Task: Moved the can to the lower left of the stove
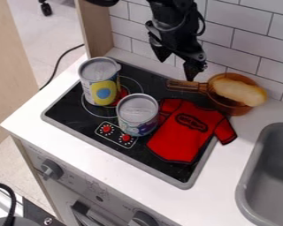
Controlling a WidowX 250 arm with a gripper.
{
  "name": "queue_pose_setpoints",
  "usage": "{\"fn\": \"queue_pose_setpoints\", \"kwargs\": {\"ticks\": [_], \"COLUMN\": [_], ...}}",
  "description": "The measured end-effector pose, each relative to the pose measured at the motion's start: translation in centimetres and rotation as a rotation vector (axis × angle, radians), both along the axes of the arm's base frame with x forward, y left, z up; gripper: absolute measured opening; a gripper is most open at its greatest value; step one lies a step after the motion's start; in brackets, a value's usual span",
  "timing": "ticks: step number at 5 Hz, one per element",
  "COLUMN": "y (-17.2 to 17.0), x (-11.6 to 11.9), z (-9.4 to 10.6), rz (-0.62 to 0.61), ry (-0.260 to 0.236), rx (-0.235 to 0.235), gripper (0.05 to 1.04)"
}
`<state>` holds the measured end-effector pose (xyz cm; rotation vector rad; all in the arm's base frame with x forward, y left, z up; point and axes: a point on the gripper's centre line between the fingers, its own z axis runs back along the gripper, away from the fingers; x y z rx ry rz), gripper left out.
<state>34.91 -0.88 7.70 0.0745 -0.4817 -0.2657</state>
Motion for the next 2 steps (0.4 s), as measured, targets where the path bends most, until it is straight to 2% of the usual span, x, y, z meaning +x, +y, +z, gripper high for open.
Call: {"fn": "queue_pose_setpoints", "kwargs": {"ticks": [1, 2], "y": [0.0, 1.4], "x": [-0.3, 0.0], "z": [-0.8, -0.7], "rz": [0.002, 0.004], "ry": [0.028, 0.026], "rx": [-0.003, 0.001], "gripper": [1.001, 1.001]}}
